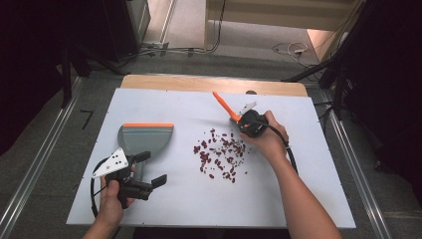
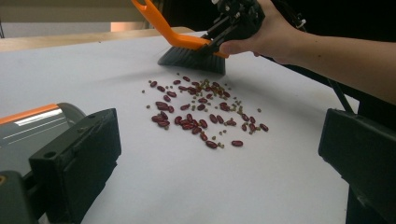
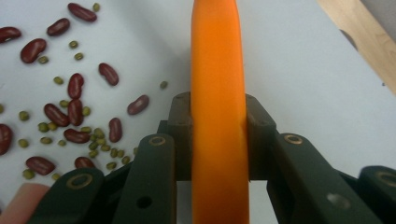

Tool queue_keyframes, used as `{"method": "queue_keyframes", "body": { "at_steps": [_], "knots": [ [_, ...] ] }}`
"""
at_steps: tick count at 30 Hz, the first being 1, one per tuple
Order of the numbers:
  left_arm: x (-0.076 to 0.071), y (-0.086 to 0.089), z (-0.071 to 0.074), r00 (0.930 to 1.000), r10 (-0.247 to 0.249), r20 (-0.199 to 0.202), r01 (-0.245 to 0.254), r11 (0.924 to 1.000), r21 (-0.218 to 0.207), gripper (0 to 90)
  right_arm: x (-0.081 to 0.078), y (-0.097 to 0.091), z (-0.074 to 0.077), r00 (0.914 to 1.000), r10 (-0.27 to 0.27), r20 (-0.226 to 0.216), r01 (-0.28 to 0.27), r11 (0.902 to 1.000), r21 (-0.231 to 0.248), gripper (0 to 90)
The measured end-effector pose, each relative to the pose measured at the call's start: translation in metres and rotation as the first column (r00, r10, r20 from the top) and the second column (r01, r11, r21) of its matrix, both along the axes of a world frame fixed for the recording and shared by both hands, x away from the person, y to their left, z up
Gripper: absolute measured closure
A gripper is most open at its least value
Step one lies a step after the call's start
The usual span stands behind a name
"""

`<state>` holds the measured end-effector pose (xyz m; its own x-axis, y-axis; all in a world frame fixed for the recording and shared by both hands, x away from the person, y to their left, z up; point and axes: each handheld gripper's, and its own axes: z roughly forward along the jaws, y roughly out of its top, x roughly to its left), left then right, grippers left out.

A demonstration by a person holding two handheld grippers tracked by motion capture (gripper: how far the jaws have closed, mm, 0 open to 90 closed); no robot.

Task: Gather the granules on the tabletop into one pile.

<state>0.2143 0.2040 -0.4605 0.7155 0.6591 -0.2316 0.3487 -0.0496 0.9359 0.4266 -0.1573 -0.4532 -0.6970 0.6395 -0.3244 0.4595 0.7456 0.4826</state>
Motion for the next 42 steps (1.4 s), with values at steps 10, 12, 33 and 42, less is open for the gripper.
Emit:
{"method": "queue_keyframes", "body": {
  "at_steps": [10,12,33,42],
  "knots": [
    [0.000,0.000,0.000,1.0000,-0.004,-0.005,0.004,1.0000,0.001,0.2,-0.011,-0.001,-0.003,0.9985,0.044,-0.032,-0.044,0.9988,0.024,68.0],
    [0.000,0.000,-0.001,1.0000,-0.006,-0.004,0.006,1.0000,0.003,0.2,-0.015,0.000,-0.003,0.9975,0.057,-0.043,-0.056,0.9982,0.023,67.9],
    [0.001,0.000,-0.001,0.9999,-0.007,-0.010,0.007,1.0000,0.003,0.2,-0.064,0.007,-0.003,0.9797,0.175,-0.098,-0.174,0.9846,0.018,67.3],
    [0.001,0.000,-0.001,0.9999,-0.007,-0.008,0.007,1.0000,0.006,0.2,-0.061,0.004,0.010,0.9808,0.180,-0.074,-0.179,0.9835,0.028,68.4]
  ]
}}
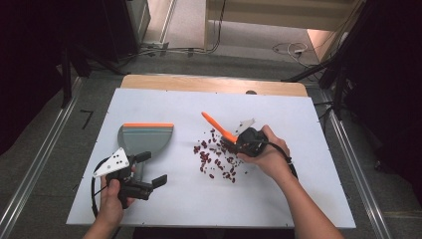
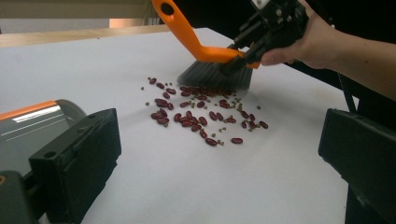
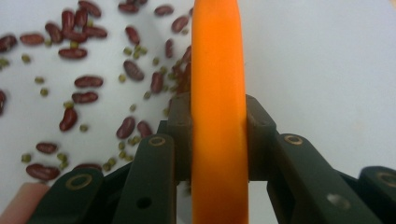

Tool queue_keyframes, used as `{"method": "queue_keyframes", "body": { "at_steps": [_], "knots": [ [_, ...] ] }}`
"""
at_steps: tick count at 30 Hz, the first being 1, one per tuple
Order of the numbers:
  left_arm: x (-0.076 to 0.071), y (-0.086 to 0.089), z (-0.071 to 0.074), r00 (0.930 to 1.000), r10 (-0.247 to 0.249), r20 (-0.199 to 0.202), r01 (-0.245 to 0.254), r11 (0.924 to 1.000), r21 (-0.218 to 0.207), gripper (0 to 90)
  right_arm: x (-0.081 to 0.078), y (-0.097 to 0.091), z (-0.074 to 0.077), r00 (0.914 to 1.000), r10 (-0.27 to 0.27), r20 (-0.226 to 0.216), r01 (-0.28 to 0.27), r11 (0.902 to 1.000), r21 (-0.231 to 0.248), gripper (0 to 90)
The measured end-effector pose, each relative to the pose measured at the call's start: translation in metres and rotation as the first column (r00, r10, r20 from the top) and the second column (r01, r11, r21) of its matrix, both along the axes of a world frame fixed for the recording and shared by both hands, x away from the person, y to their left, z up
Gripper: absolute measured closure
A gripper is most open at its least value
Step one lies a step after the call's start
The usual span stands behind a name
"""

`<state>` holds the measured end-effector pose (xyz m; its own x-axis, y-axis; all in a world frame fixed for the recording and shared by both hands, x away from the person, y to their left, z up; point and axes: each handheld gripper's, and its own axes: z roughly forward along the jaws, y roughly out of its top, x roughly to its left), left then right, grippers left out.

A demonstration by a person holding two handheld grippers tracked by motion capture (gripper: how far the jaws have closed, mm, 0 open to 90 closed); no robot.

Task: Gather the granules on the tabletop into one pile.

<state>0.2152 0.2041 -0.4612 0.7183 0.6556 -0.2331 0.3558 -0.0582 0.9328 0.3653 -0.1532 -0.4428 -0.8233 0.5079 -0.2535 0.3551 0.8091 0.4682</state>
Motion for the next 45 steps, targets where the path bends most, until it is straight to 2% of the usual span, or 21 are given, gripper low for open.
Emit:
{"method": "queue_keyframes", "body": {
  "at_steps": [1,3,6,9,12,15,16,18,19,22,23,26,30,32,33,36,37,40,41,44,45],
  "knots": [
    [0.000,0.000,0.000,1.0000,0.001,-0.001,-0.001,1.0000,-0.003,0.2,0.006,0.000,0.005,0.9997,-0.018,0.019,0.017,0.9997,0.018,68.5],
    [0.000,0.001,0.000,1.0000,0.001,-0.002,-0.001,1.0000,-0.002,0.2,0.010,0.001,0.009,0.9996,-0.011,0.026,0.011,0.9998,0.018,68.5],
    [0.000,0.001,0.000,1.0000,0.003,0.000,-0.003,1.0000,-0.002,0.2,0.026,0.011,0.020,0.9979,-0.007,0.064,0.005,0.9997,0.023,68.5],
    [0.000,0.002,0.000,1.0000,0.003,0.000,-0.003,1.0000,-0.002,0.2,0.035,0.020,0.021,0.9977,0.006,0.067,-0.008,0.9997,0.021,68.5],
    [0.000,0.003,0.000,1.0000,0.003,0.001,-0.003,1.0000,-0.003,0.2,0.047,0.035,0.016,0.9959,0.026,0.087,-0.023,0.9994,-0.025,68.5],
    [0.000,0.003,0.000,1.0000,-0.001,0.001,0.001,1.0000,0.001,0.2,0.057,0.048,0.009,0.9905,0.035,0.133,-0.024,0.9966,-0.079,68.5],
    [0.000,0.003,-0.001,1.0000,-0.001,0.000,0.001,1.0000,-0.002,0.2,0.060,0.050,0.005,0.9892,0.028,0.144,-0.017,0.9966,-0.080,68.5],
    [0.000,0.004,-0.001,1.0000,-0.002,0.000,0.002,1.0000,-0.003,0.2,0.066,0.055,-0.001,0.9893,0.028,0.144,-0.015,0.9958,-0.091,68.5],
    [0.000,0.004,-0.001,1.0000,-0.002,0.001,0.002,1.0000,-0.003,0.2,0.069,0.057,-0.007,0.9903,0.049,0.130,-0.038,0.9955,-0.087,68.5],
    [0.000,0.004,-0.001,1.0000,-0.002,0.000,0.002,1.0000,-0.003,0.2,0.068,0.060,-0.008,0.9920,0.043,0.119,-0.035,0.9969,-0.071,68.5],
    [0.000,0.004,-0.001,1.0000,-0.001,0.000,0.001,1.0000,-0.002,0.2,0.065,0.062,-0.009,0.9939,0.073,0.083,-0.067,0.9949,-0.076,68.1],
    [0.001,0.003,-0.001,1.0000,-0.003,-0.004,0.003,1.0000,-0.002,0.2,0.058,0.062,-0.010,0.9894,0.136,0.051,-0.131,0.9874,-0.090,67.7],
    [0.001,0.002,-0.002,1.0000,-0.004,-0.003,0.004,1.0000,0.001,0.2,0.050,0.059,-0.009,0.9855,0.169,0.015,-0.167,0.9832,-0.073,67.5],
    [0.001,0.002,-0.002,1.0000,-0.003,-0.004,0.003,1.0000,0.001,0.3,0.041,0.058,-0.010,0.9785,0.206,0.005,-0.205,0.9747,-0.089,67.4],
    [0.001,0.002,-0.001,1.0000,-0.003,-0.004,0.003,1.0000,0.001,0.3,0.041,0.058,-0.010,0.9785,0.206,0.005,-0.205,0.9747,-0.089,67.4],
    [0.001,0.002,-0.002,1.0000,-0.003,-0.005,0.003,1.0000,0.001,0.2,0.032,0.056,-0.010,0.9721,0.235,-0.001,-0.234,0.9677,-0.094,67.4],
    [0.001,0.002,-0.002,1.0000,-0.002,-0.005,0.002,1.0000,0.002,0.2,0.030,0.055,-0.010,0.9676,0.252,-0.003,-0.252,0.9630,-0.097,67.4],
    [0.001,0.002,-0.002,1.0000,-0.003,-0.004,0.003,1.0000,0.003,0.2,0.022,0.053,-0.011,0.9622,0.272,0.001,-0.271,0.9580,-0.093,67.3],
    [0.001,0.002,-0.002,1.0000,-0.003,-0.005,0.003,1.0000,0.002,0.3,0.018,0.051,-0.011,0.9556,0.295,-0.002,-0.293,0.9506,-0.102,67.3],
    [0.001,0.002,-0.002,1.0000,-0.003,-0.006,0.003,1.0000,0.001,0.3,0.013,0.051,-0.011,0.9537,0.301,-0.004,-0.300,0.9492,-0.096,67.3],
    [0.001,0.002,-0.002,1.0000,-0.004,-0.007,0.004,1.0000,0.001,0.2,0.011,0.050,-0.010,0.9488,0.316,-0.006,-0.315,0.9433,-0.106,67.3]
  ]
}}
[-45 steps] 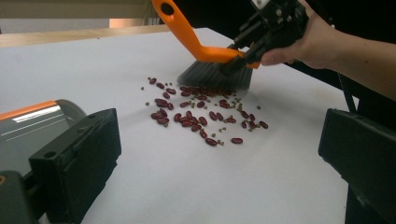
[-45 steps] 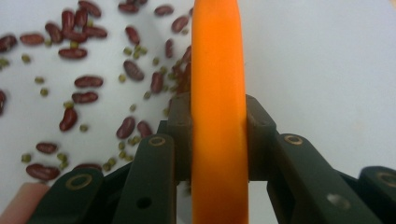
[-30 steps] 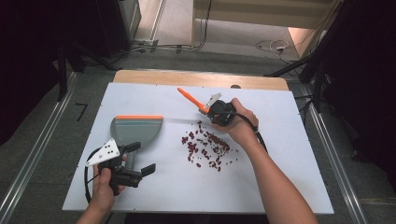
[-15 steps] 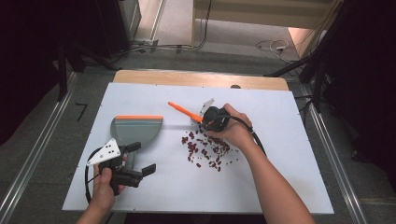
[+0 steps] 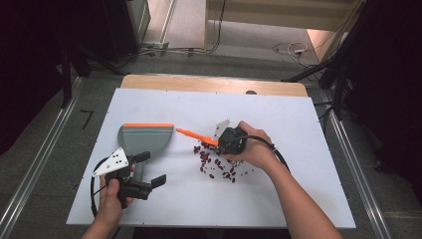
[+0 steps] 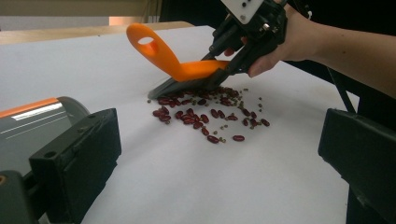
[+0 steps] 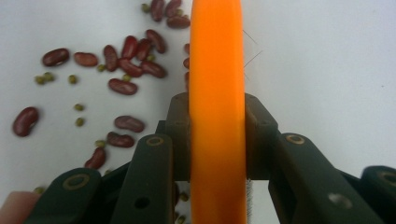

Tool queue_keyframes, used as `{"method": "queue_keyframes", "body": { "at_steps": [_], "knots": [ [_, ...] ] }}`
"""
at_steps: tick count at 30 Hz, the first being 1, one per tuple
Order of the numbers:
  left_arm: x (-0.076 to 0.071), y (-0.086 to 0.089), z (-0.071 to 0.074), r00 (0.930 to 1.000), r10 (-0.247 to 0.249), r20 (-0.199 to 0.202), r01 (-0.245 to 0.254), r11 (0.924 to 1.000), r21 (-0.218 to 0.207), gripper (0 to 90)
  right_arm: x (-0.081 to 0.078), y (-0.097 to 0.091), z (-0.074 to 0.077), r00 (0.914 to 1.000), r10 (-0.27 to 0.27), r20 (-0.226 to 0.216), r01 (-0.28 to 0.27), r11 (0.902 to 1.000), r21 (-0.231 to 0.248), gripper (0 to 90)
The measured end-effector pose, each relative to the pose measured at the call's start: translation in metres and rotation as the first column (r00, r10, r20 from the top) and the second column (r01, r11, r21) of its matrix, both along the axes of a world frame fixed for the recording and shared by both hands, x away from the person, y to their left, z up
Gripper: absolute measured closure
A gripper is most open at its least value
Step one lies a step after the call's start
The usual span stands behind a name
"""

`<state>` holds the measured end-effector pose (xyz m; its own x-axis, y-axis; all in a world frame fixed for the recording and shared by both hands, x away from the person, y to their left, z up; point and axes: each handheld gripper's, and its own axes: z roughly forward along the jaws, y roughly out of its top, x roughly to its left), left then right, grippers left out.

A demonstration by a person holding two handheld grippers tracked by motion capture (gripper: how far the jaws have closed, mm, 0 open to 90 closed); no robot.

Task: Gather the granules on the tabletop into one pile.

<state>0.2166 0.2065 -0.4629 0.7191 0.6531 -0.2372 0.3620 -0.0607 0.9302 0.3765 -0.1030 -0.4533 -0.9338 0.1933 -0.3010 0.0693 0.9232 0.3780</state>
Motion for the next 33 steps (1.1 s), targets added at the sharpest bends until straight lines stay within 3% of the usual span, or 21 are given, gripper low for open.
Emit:
{"method": "queue_keyframes", "body": {
  "at_steps": [5,8,11,19,23,26,30,33],
  "knots": [
    [0.000,0.000,0.000,1.0000,0.001,0.000,-0.001,1.0000,-0.002,0.2,-0.010,-0.001,0.001,0.9995,0.031,0.001,-0.031,0.9994,-0.012,67.4],
    [0.000,0.000,0.000,1.0000,0.002,-0.001,-0.002,1.0000,0.000,0.3,-0.014,-0.002,0.004,0.9991,0.035,0.025,-0.035,0.9992,-0.018,67.5],
    [0.000,0.000,0.000,1.0000,0.001,-0.001,-0.001,1.0000,0.003,0.2,-0.012,-0.004,0.010,0.9995,0.016,0.028,-0.017,0.9996,0.021,68.3],
    [0.000,0.000,0.000,1.0000,0.003,0.000,-0.003,1.0000,0.004,0.3,0.008,0.010,0.022,0.9945,-0.042,0.096,0.035,0.9969,0.070,68.4],
    [0.000,0.001,0.000,1.0000,0.001,0.000,-0.001,1.0000,0.003,0.2,0.016,0.027,0.019,0.9908,-0.046,0.127,0.042,0.9986,0.033,68.4],
    [-0.001,0.001,0.000,1.0000,-0.002,0.003,0.002,1.0000,0.004,0.2,0.016,0.038,0.009,0.9930,-0.026,0.115,0.028,0.9996,-0.010,68.4],
    [0.000,0.000,0.000,1.0000,-0.004,0.002,0.004,1.0000,0.004,0.2,0.008,0.043,0.003,0.9967,0.009,0.081,-0.008,0.9998,-0.017,68.0],
    [0.000,0.000,0.000,1.0000,-0.004,0.002,0.004,1.0000,0.005,0.2,0.001,0.036,0.003,0.9982,0.048,0.036,-0.048,0.9988,-0.012,67.8]
  ]
}}
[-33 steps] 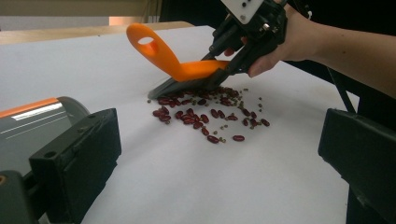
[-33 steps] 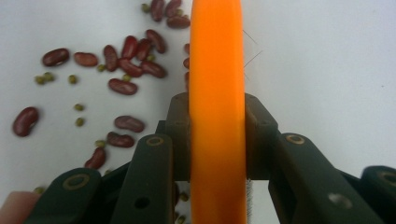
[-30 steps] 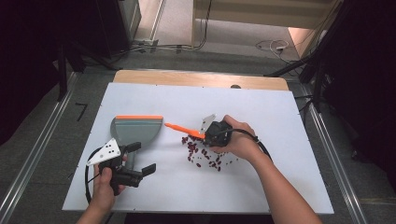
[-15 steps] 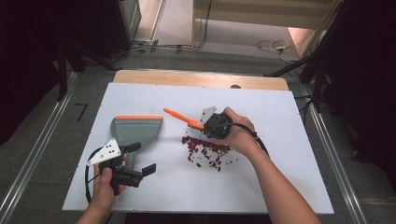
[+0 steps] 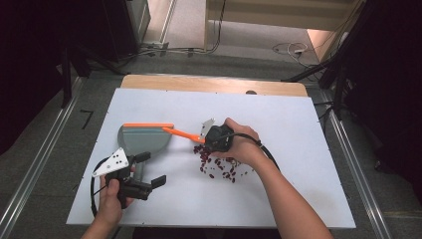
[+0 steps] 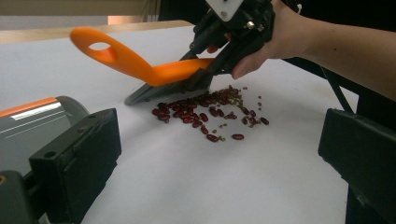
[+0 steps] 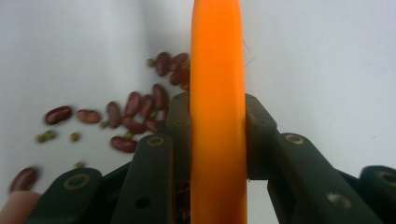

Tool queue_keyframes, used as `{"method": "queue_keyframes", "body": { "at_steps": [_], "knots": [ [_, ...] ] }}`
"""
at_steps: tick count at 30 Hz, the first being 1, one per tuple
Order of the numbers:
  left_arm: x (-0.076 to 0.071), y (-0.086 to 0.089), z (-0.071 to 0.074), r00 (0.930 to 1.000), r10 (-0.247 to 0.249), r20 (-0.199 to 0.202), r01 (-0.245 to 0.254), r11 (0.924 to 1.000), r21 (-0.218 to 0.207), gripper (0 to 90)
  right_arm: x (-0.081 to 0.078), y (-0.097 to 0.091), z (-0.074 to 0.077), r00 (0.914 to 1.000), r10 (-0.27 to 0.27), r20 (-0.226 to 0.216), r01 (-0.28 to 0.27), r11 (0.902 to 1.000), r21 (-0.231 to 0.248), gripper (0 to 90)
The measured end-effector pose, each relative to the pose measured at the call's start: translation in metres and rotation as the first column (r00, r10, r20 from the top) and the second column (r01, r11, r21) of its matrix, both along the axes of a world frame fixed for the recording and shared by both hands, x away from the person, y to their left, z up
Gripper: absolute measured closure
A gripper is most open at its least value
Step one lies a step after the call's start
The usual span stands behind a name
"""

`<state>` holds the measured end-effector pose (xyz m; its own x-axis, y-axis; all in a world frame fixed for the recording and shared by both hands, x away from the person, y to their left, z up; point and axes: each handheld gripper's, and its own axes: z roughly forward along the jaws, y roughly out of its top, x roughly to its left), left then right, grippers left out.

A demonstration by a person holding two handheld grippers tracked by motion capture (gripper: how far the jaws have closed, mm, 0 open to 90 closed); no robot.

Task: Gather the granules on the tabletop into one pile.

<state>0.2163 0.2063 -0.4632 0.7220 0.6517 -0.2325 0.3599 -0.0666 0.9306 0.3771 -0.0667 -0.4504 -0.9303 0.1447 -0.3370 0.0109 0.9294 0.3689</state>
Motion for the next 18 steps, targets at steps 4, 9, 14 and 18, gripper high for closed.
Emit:
{"method": "queue_keyframes", "body": {
  "at_steps": [4,9,14,18],
  "knots": [
    [0.000,0.000,0.000,1.0000,0.003,-0.001,-0.003,1.0000,0.002,0.3,-0.005,-0.007,0.000,0.9993,0.029,-0.021,-0.029,0.9995,0.017,67.8],
    [0.000,-0.001,0.000,1.0000,0.002,-0.003,-0.002,1.0000,0.004,0.3,-0.015,-0.013,0.001,0.9967,0.074,-0.032,-0.074,0.9972,0.006,67.8],
    [0.000,-0.001,0.000,1.0000,0.001,-0.004,-0.001,1.0000,0.004,0.3,-0.023,-0.014,0.003,0.9940,0.105,-0.030,-0.105,0.9943,-0.016,67.8],
    [0.000,-0.001,0.000,1.0000,0.003,-0.004,-0.003,1.0000,0.007,0.3,-0.024,-0.015,0.011,0.9969,0.061,0.049,-0.061,0.9981,0.011,68.4]
  ]
}}
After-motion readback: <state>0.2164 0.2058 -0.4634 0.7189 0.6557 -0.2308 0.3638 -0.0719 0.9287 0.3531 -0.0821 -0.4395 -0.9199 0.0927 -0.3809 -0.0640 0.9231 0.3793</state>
